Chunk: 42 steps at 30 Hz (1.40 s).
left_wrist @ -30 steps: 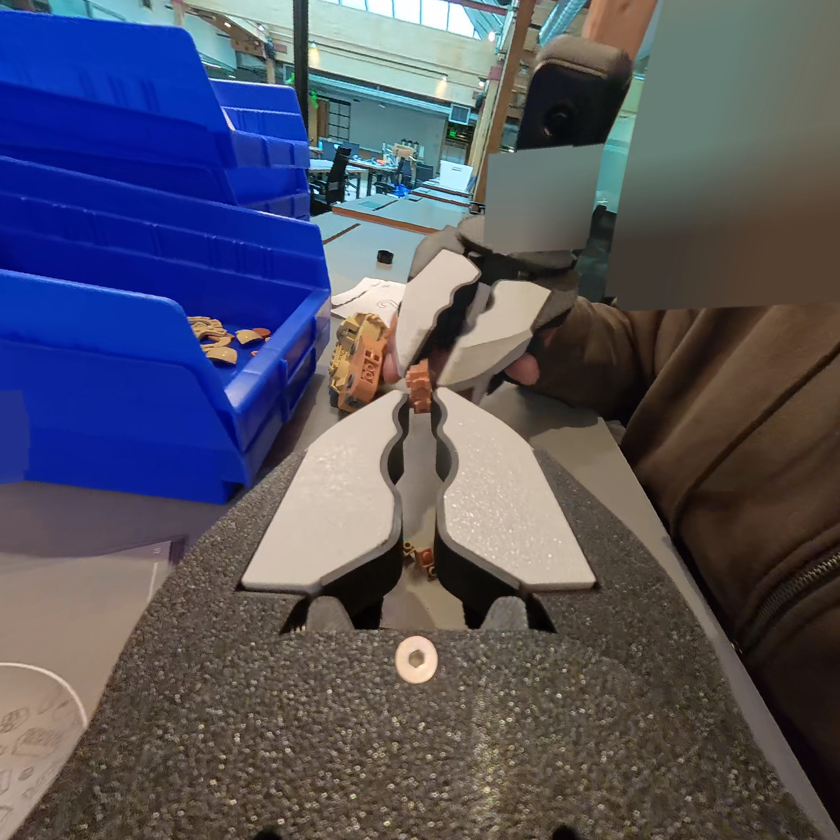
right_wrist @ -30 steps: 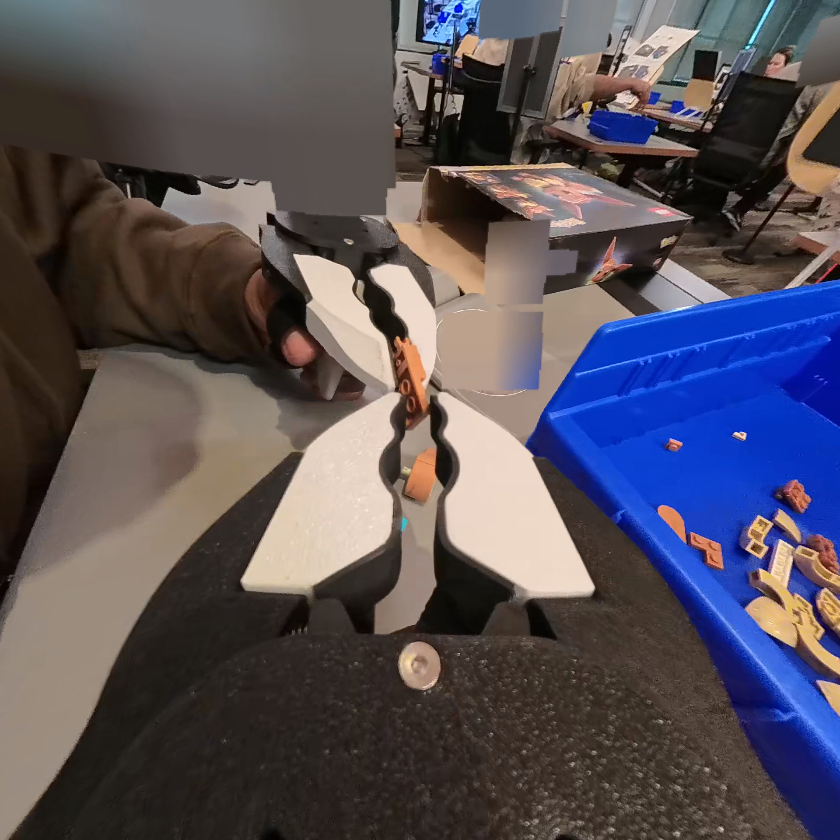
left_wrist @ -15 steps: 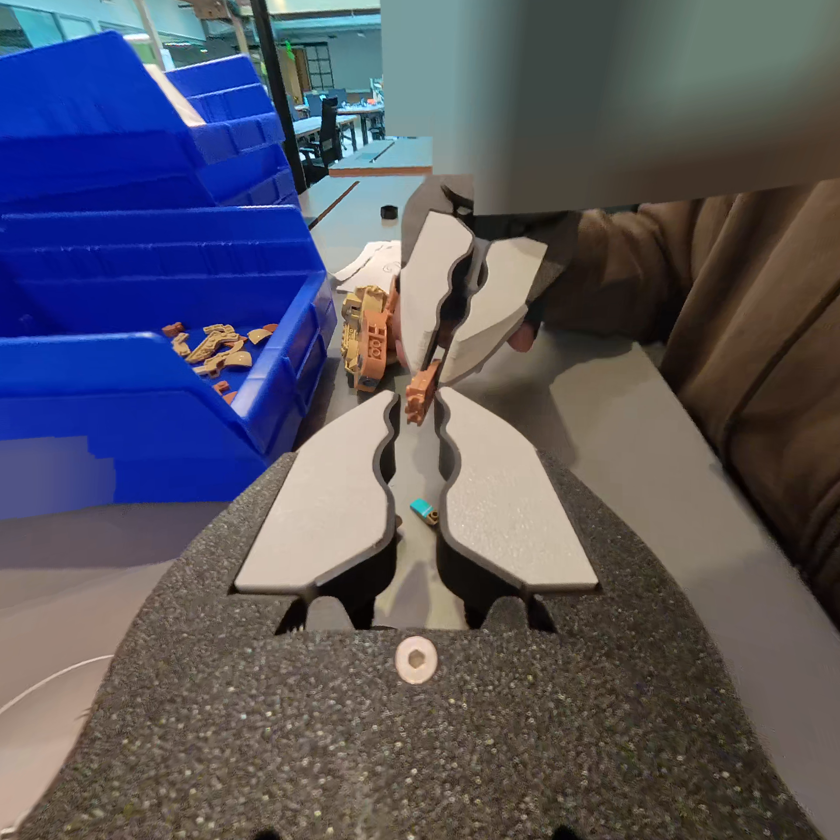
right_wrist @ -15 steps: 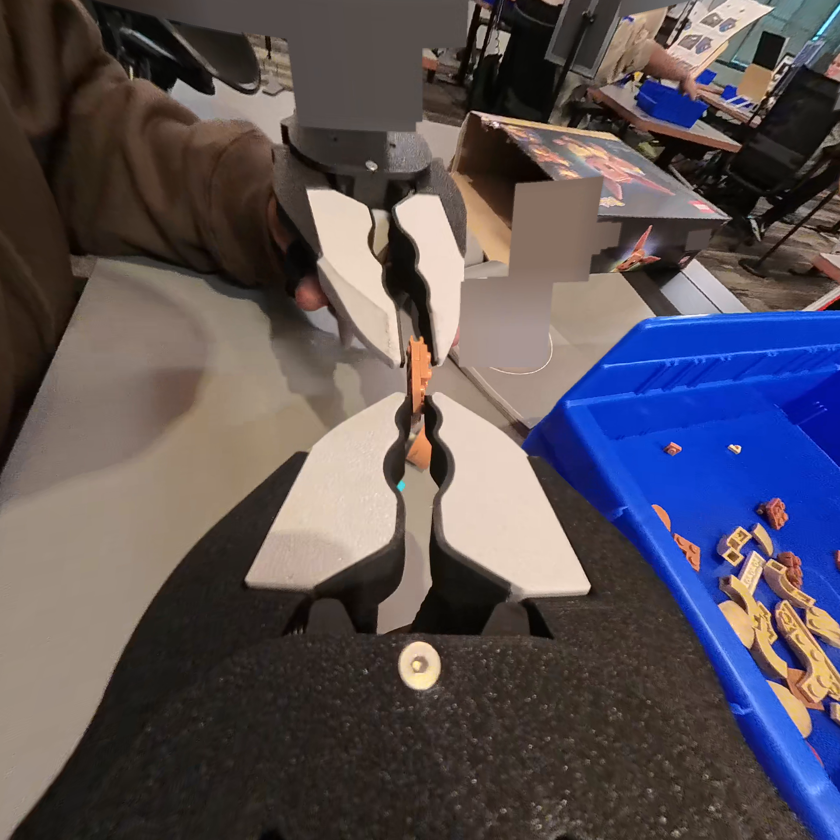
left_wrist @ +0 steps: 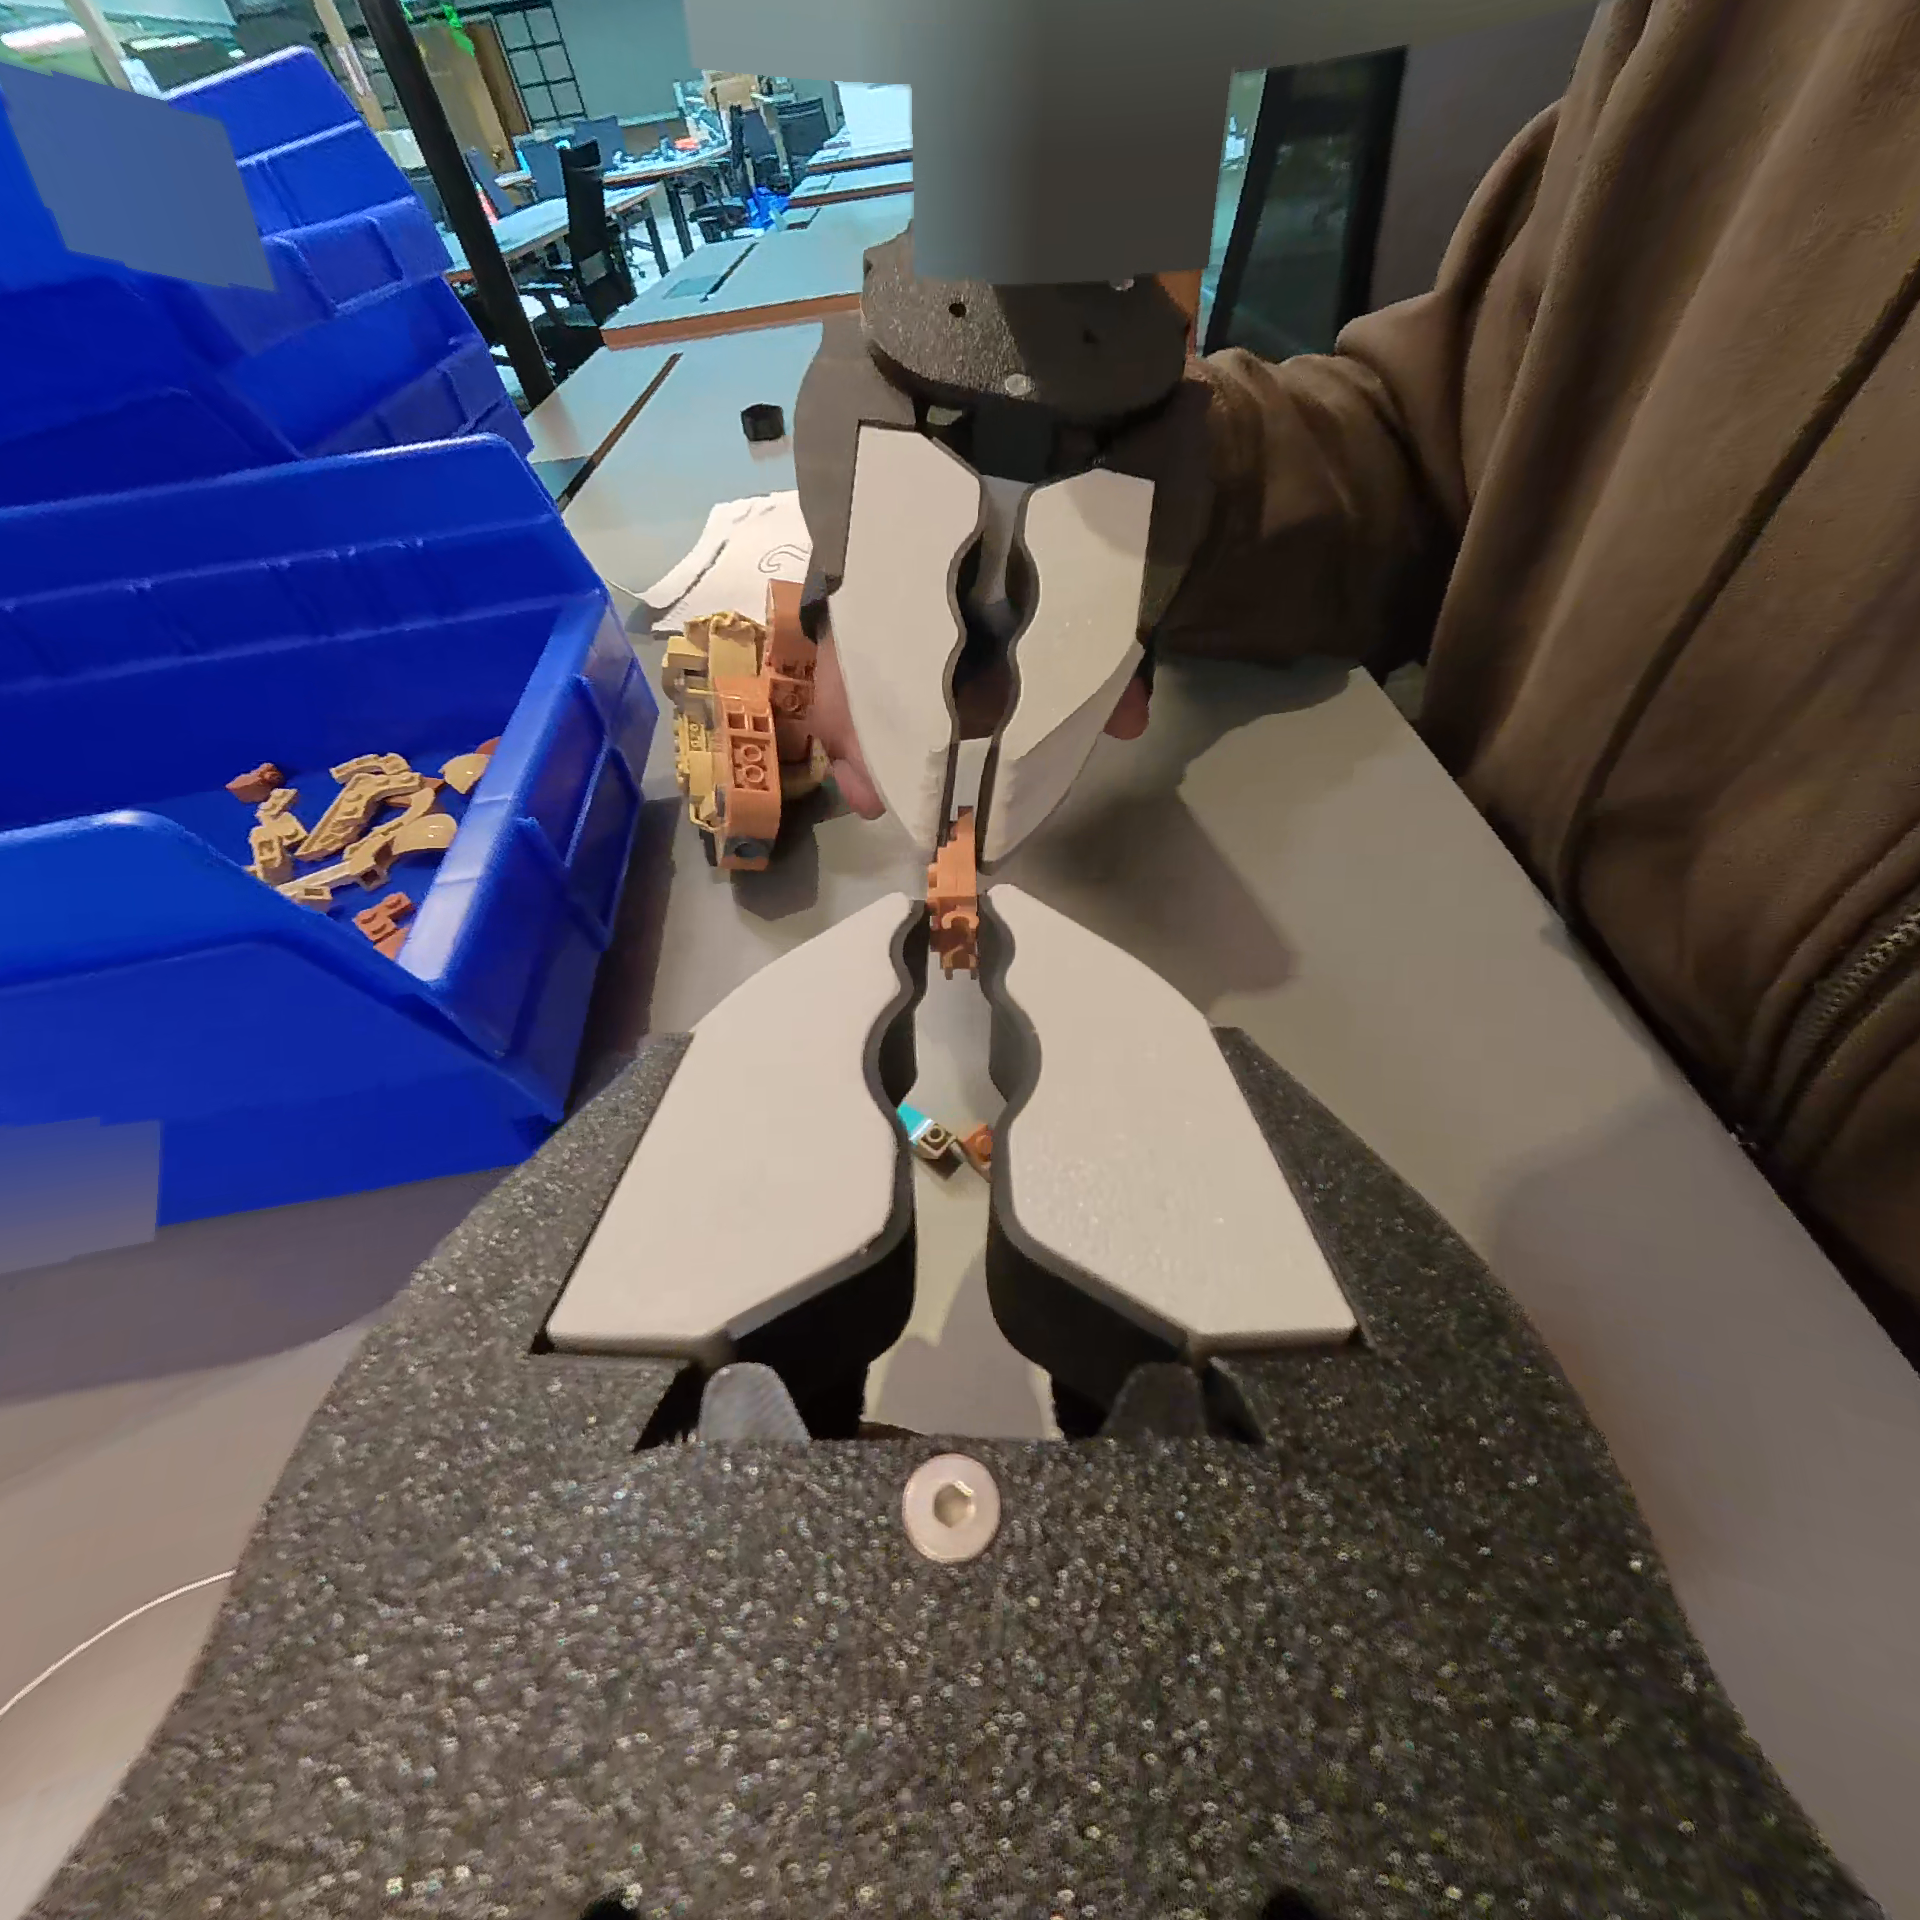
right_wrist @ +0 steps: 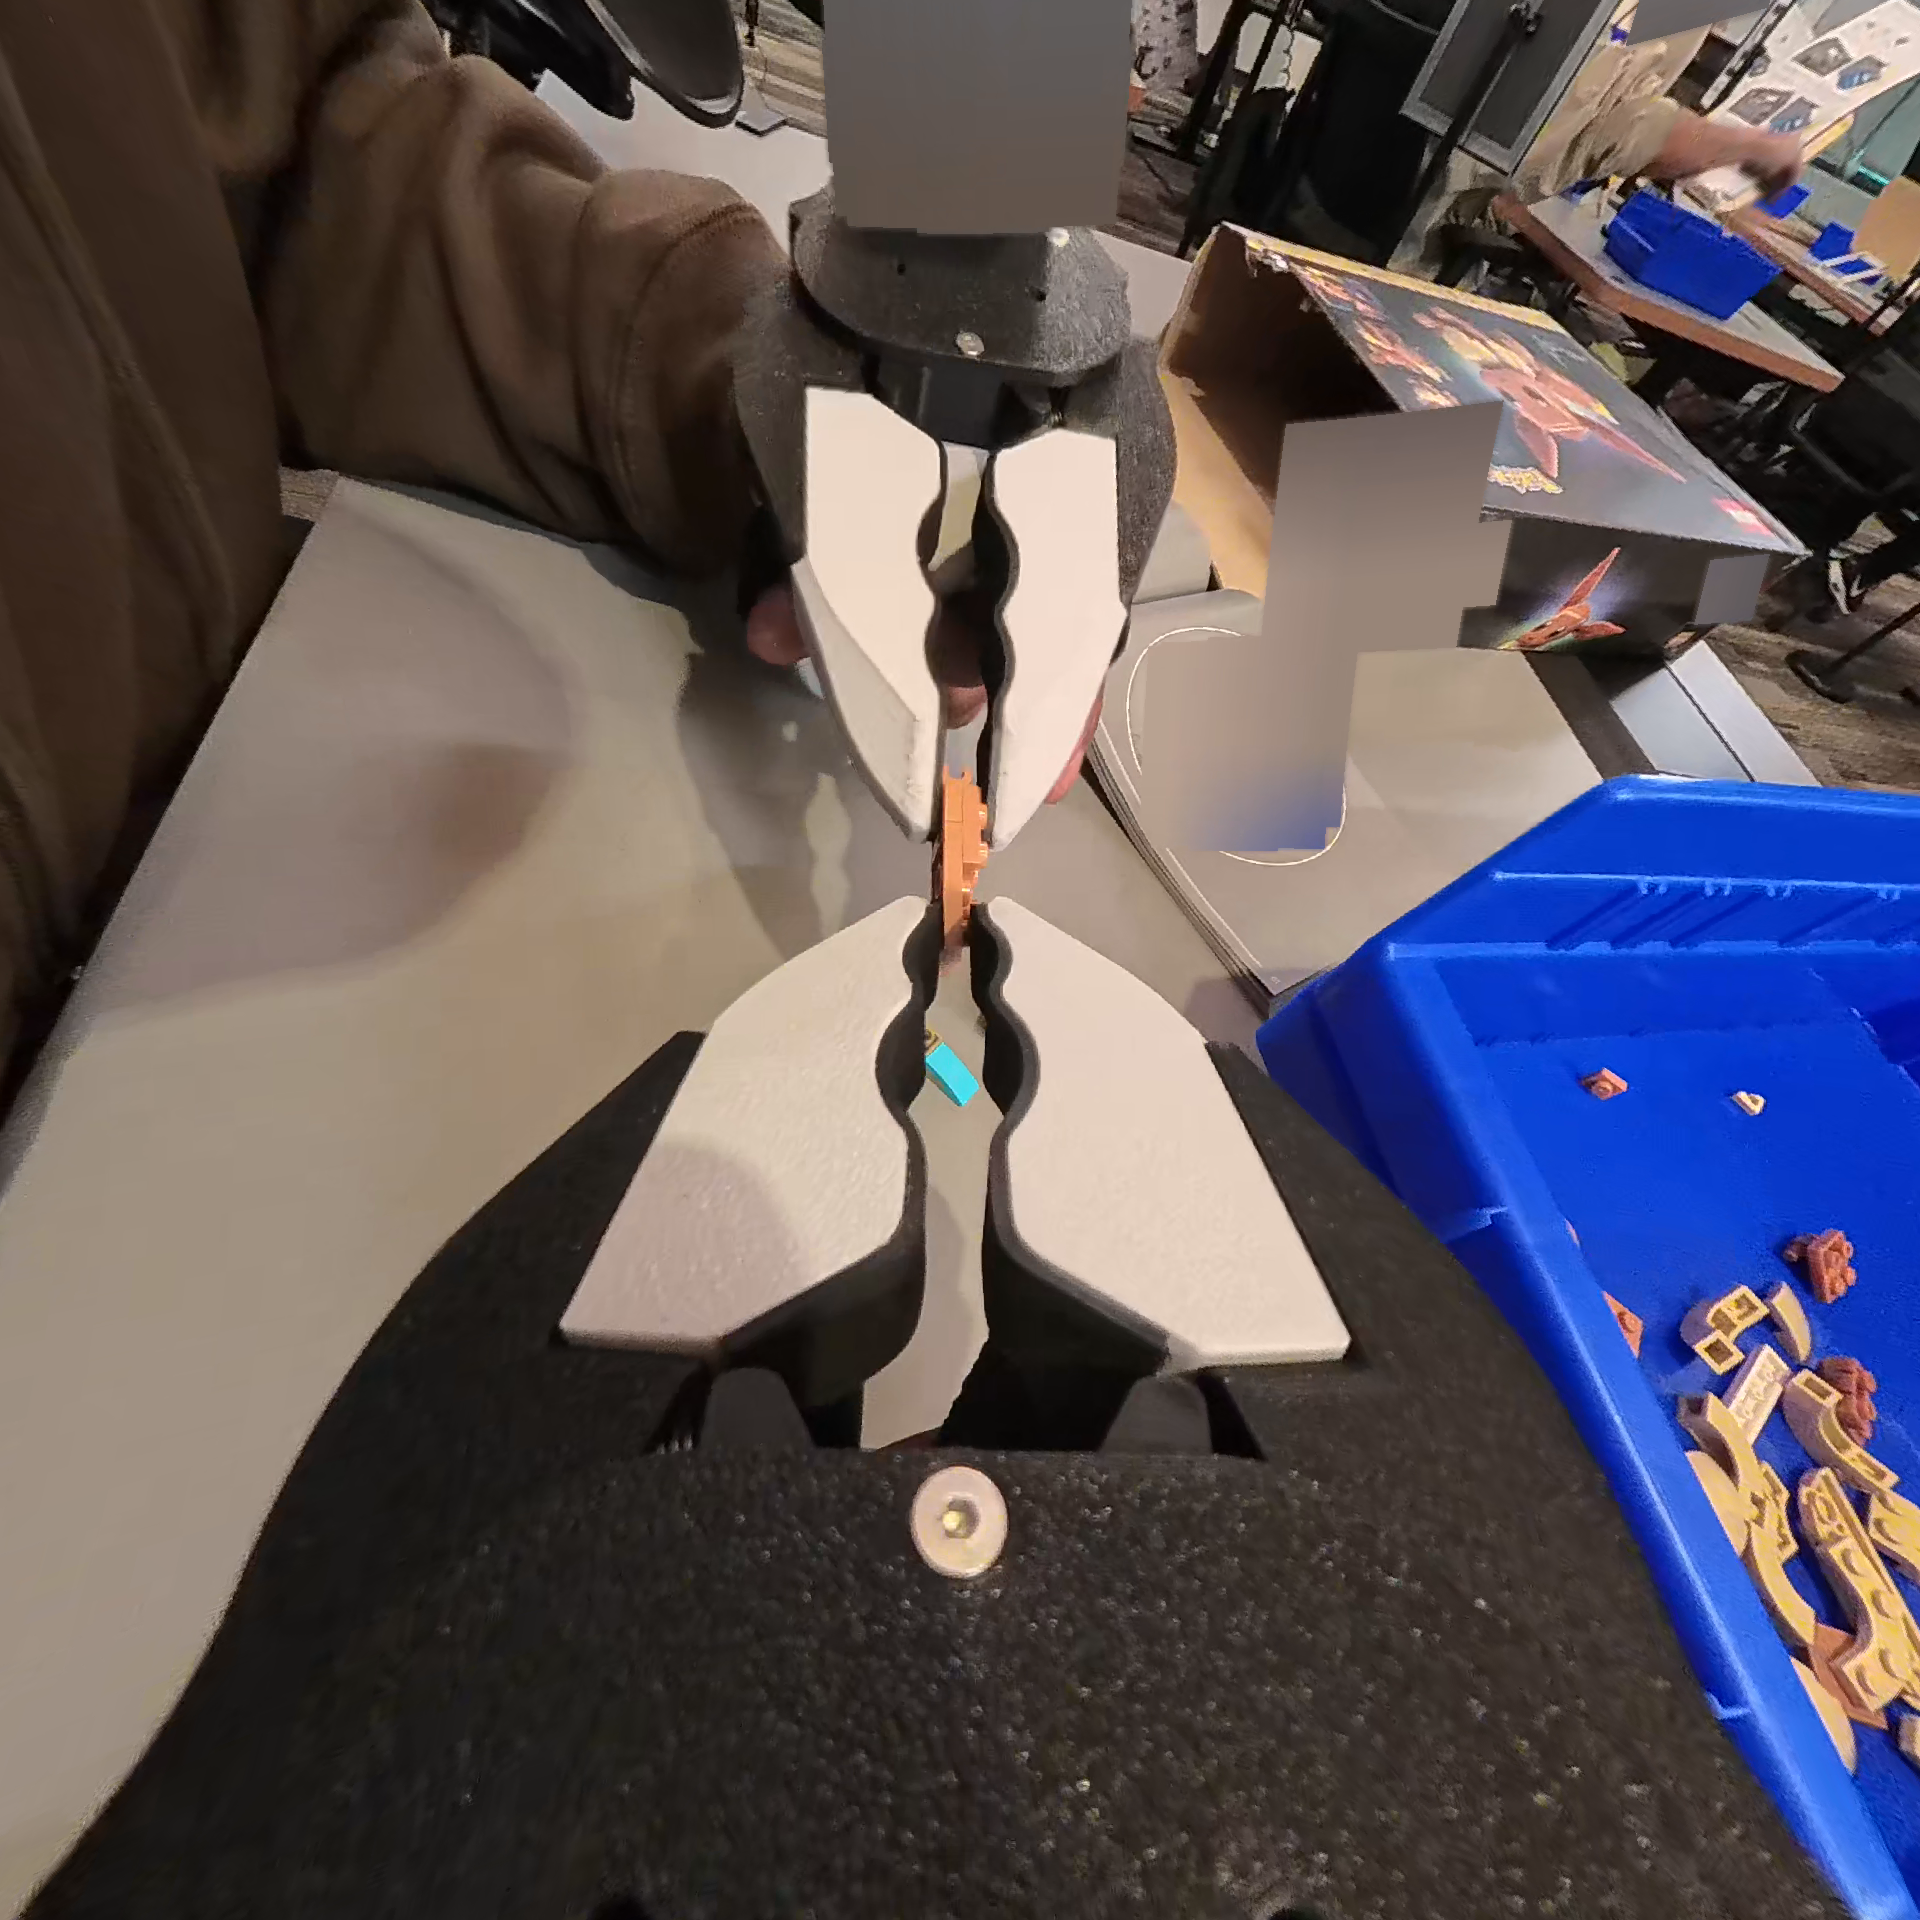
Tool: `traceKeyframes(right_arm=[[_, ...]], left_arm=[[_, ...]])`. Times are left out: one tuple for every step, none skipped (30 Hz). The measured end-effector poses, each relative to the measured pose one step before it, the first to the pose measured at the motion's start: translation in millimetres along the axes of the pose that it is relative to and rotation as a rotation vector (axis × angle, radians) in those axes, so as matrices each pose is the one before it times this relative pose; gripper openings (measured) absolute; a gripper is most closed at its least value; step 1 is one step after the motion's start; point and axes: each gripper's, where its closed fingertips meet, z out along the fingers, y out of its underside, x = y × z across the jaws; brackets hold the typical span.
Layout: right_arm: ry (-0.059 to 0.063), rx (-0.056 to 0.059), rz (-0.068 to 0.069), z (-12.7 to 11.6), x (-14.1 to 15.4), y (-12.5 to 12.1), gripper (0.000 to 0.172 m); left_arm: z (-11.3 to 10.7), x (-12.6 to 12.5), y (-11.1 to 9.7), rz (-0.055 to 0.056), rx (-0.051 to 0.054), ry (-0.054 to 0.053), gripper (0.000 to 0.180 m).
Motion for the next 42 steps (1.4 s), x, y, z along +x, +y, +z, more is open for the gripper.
traceKeyframes(right_arm=[[0.0025,0.0014,-0.0074,0.0,-0.22,-0.47,0.005],[0.004,0.0027,-0.0104,-0.01,-0.08,-0.69,0.005],[0.009,0.0024,-0.0144,0.03,0.29,-0.66,0.005],[0.021,0.0008,-0.0201,0.0,1.99,-0.56,0.006],[0.0254,-0.001,-0.0245,-0.08,2.44,-0.38,0.006],[0.0212,-0.0026,-0.0266,-0.11,1.81,-0.16,0.006],[0.021,-0.0042,-0.032,-0.08,1.37,0.2,0.006],[0.0237,-0.0058,-0.0358,0.16,1.5,0.3,0.007],[0.0233,-0.0063,-0.0358,0.26,1.18,0.18,0.007],[0.0253,-0.0075,-0.0389,0.37,1.17,0.22,0.007],[0.028,-0.0096,-0.0459,0.51,1.24,0.4,0.008],[0.0272,-0.0087,-0.053,0.32,0.79,0.15,0.008],[0.0245,-0.0068,-0.0532,0.18,0.29,-0.13,0.008],[0.0228,-0.0068,-0.0469,-0.08,0.43,-0.22,0.008],[0.0222,-0.0046,-0.0408,-0.02,0.74,-0.36,0.008],[0.02,-0.0017,-0.0335,-0.25,0.86,-0.61,0.008],[0.0161,-0.0004,-0.0257,-0.35,0.81,-0.74,0.008],[0.0137,0.0002,-0.0213,-0.43,0.63,-0.58,0.008],[0.0113,0.0013,-0.0221,-0.55,0.27,-0.69,0.006],[0.0154,0.0061,-0.032,-0.69,-0.05,-1.16,0.005],[0.0187,-0.0048,-0.042,-0.32,-0.13,0.14,0.005],[0.0162,-0.0143,-0.0404,0.46,-0.43,1.69,0.005],[0.0137,-0.0099,-0.0274,0.59,-0.33,1.5,0.005],[0.0108,-0.0035,-0.0147,0.69,-0.15,1.12,0.005],[0.0091,-0.0013,-0.0102,0.49,0.09,0.79,0.005],[0.0134,-0.0005,-0.0117,0.18,0.84,0.53,0.005],[0.0171,0.0014,-0.0143,0.0,1.29,0.13,0.005],[0.0183,0.0023,-0.0164,-0.16,1.44,-0.06,0.005],[0.0187,0.001,-0.0178,-0.2,1.61,0.07,0.005],[0.0204,0.0006,-0.0188,-0.27,1.89,0.08,0.005],[0.0178,0.0012,-0.0179,-0.15,1.56,0.15,0.004],[0.0077,-0.0003,-0.012,0.0,0.42,0.45,0.005],[-0.0011,-0.0022,-0.0038,0.34,-0.72,0.81,0.005],[0.0017,-0.0017,-0.0004,0.28,-0.24,0.95,0.005],[0.0043,-0.0001,-0.0025,0.18,0.18,0.57,0.005],[0.0001,-0.002,-0.0019,0.23,-0.18,0.85,0.004],[-0.0088,-0.0073,0.0024,0.66,-1.42,1.71,0.005],[-0.0149,-0.0091,0.0028,0.85,-2.6,2.02,0.005],[-0.0207,-0.0081,-0.0003,0.97,-3.61,1.91,0.005],[-0.0312,-0.0073,-0.0004,0.84,-5.32,1.6,0.005],[-0.0462,-0.006,0.0033,1.1,-7.56,1.42,0.005],[-0.0602,-0.0045,0.0056,1.12,-9.84,1.0,0.005]], left_arm=[[-0.19,-0.5,-0.25,-0.0246,0.0044,0.0068,0.009],[-0.4,-0.8,-0.65,-0.0346,0.0101,0.0084,0.008],[-0.31,-0.12,-0.38,-0.0487,0.0067,0.0167,0.008],[-0.29,-1.76,-0.98,-0.0486,0.0096,0.0058,0.008],[-0.19,-2.42,-1.01,-0.0339,0.0112,-0.0041,0.008],[0.14,-1.56,-0.71,-0.0294,0.0092,-0.0013,0.008],[0.23,-1.33,-0.41,-0.0313,0.0054,-0.0004,0.008],[0.13,-1.38,-0.47,-0.0292,0.0054,-0.0009,0.008],[-0.1,-0.95,-0.67,-0.0301,0.0065,0.0026,0.008],[-0.25,-1.25,-0.57,-0.0236,0.0075,0.001,0.008],[-0.24,-1.42,-0.62,-0.0205,0.0082,-0.0018,0.008],[-0.27,-0.7,-0.41,-0.0127,0.007,0.0014,0.008],[-0.13,-0.09,-0.23,-0.0037,0.0066,0.003,0.008],[-0.09,-0.26,-0.38,-0.0064,0.0056,0.0016,0.008],[-0.23,-0.22,-1.03,-0.0131,0.0089,0.0025,0.008],[-0.11,-0.07,-1.07,-0.0121,0.01,0.0034,0.008],[-0.07,0.15,-1.24,-0.009,0.0098,0.0029,0.008],[-0.01,0.26,-0.84,-0.0065,0.0073,0.0023,0.008],[-0.22,-0.27,-1.28,-0.0087,0.0087,-0.0012,0.008],[-2.24,-4.77,-3.61,-0.0245,0.0268,-0.0228,0.007],[-2.81,-1.14,-3.58,-0.0457,0.0252,0.0171,0.008],[-2.91,-2.64,-3.41,-0.036,0.0249,0.005,0.007],[-2.16,-2.5,-2.19,-0.0172,0.0179,0.0001,0.007],[-1.03,-1.41,-0.61,-0.0098,0.0082,0.0017,0.007],[0.27,-0.37,0.67,-0.0053,-0.0004,0.002,0.008],[1.08,0.06,1.22,0.0012,-0.0047,-0.0015,0.008],[1.22,0.46,1.51,0.0018,-0.0079,-0.0016,0.008],[1.09,0.23,1.71,-0.0016,-0.0104,-0.0019,0.008],[0.72,-0.31,1.39,-0.0026,-0.0094,-0.0037,0.008],[0.29,-1.08,1.32,-0.0045,-0.0098,-0.007,0.008],[0.14,-2.07,1.65,-0.0027,-0.013,-0.0144,0.008],[0.13,-1.54,1.59,0.0051,-0.0145,-0.013,0.008],[0.11,-0.38,0.24,0.005,-0.0043,-0.0062,0.008],[-0.03,0.52,-0.37,-0.0011,-0.0002,0.0007,0.008],[0.27,1.07,0.53,-0.0039,-0.0059,0.0052,0.008],[0.3,0.57,0.81,0.001,-0.0067,0.0012,0.008],[0.45,0.3,0.82,0.0057,-0.0067,-0.0023,0.008],[0.36,0.17,0.68,0.0052,-0.0047,-0.0016,0.008],[0.18,0.27,0.11,0.0022,-0.0004,0.0002,0.008],[-0.09,-0.04,-0.4,-0.001,0.0031,-0.0002,0.008],[-0.38,-0.04,-0.65,-0.0016,0.0038,0.0008,0.008],[-0.41,-0.09,-0.43,-0.0013,0.0024,0.0015,0.008]])
